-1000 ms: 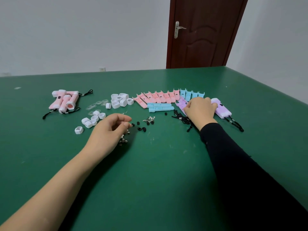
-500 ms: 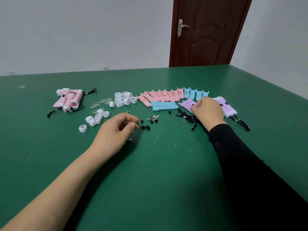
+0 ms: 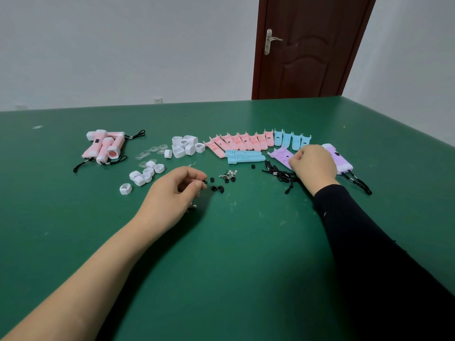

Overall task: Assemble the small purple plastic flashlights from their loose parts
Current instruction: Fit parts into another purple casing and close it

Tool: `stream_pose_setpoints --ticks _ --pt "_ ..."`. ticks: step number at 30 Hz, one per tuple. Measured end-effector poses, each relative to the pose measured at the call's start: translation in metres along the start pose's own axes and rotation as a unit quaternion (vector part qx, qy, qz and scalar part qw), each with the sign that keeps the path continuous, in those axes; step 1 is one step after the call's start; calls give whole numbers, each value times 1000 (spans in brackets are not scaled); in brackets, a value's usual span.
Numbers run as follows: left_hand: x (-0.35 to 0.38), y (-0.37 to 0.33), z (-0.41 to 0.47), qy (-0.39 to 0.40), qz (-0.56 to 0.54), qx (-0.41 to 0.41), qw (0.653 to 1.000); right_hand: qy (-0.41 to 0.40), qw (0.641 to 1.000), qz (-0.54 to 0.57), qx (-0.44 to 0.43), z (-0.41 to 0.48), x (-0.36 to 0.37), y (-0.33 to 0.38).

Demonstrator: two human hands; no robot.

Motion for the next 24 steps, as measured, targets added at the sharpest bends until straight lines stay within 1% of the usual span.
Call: stream_pose_setpoints --ticks 6,9,12,14,15,17,19,21,24 --pt "0 0 0 -5 -1 -2 1000 -36 998 29 -32 -2 -1 -1" --pt "-1 1 0 -5 2 0 1000 -87 993 62 -51 -4 -5 1" --pt "-2 0 3 -15 -10 -7 1000 -151 974 154 -68 -10 -16 15" --pt "-4 -2 5 -34 -59 -32 997 -169 950 246 -90 -24 -23 38" --pt "-6 -4 6 -44 -107 -54 992 -160 936 298 -98 -34 -25 54" --pt "-10 -10 10 -51 -231 -105 966 -112 911 379 -113 -62 -23 87" --pt "-14 -14 13 -35 -331 -139 933 -42 900 416 -125 -91 -16 117" --pt "-17 -16 15 -32 -374 -152 914 9 897 422 -129 -114 -8 138" --pt "-20 -12 16 -78 -389 -191 898 65 889 434 -135 -131 3 153"
Point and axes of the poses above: each hand's wrist, its own z-axis towards the middle knuckle, its own x-axis out of the palm, y = z × x, the point moved 1 cm from there along z, towards the middle knuckle, and after that the axes turned 11 degrees about -y, right-handed, at the moved point
